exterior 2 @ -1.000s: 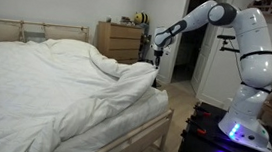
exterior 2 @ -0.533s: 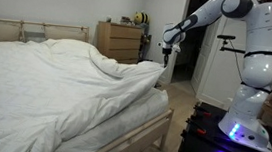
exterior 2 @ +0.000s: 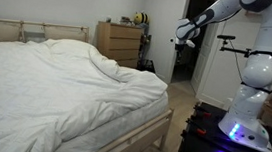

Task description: Straighten the blanket on the bed

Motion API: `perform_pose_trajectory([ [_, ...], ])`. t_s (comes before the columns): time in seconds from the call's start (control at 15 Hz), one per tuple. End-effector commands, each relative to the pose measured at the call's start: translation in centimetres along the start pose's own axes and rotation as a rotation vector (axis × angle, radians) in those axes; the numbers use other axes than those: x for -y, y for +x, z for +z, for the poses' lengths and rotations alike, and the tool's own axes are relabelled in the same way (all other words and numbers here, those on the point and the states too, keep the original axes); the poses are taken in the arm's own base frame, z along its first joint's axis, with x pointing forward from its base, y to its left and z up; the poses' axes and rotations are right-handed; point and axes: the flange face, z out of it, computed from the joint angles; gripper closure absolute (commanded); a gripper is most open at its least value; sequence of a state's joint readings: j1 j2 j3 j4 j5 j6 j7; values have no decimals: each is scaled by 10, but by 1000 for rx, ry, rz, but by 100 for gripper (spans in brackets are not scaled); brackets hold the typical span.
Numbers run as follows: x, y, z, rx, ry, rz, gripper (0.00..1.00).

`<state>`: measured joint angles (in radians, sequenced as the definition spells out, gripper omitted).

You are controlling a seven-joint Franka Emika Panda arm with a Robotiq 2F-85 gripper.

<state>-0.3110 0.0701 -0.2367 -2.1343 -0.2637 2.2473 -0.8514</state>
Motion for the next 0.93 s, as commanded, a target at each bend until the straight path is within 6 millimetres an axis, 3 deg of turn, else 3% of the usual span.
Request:
perform_pose_trajectory([
  [0.0, 4, -11, -15, -89, -77, 28, 98],
  [0.07, 3, -7, -18, -113, -103, 30, 68],
  [0.2, 0, 5, -21, -197, -164, 81, 61],
  [0.47, 4, 49, -25, -353, -258, 178, 31],
  [0.73, 20, 101, -13, -482, -309, 240, 1],
  [0.87, 25, 123, -3, -520, -311, 301, 0],
])
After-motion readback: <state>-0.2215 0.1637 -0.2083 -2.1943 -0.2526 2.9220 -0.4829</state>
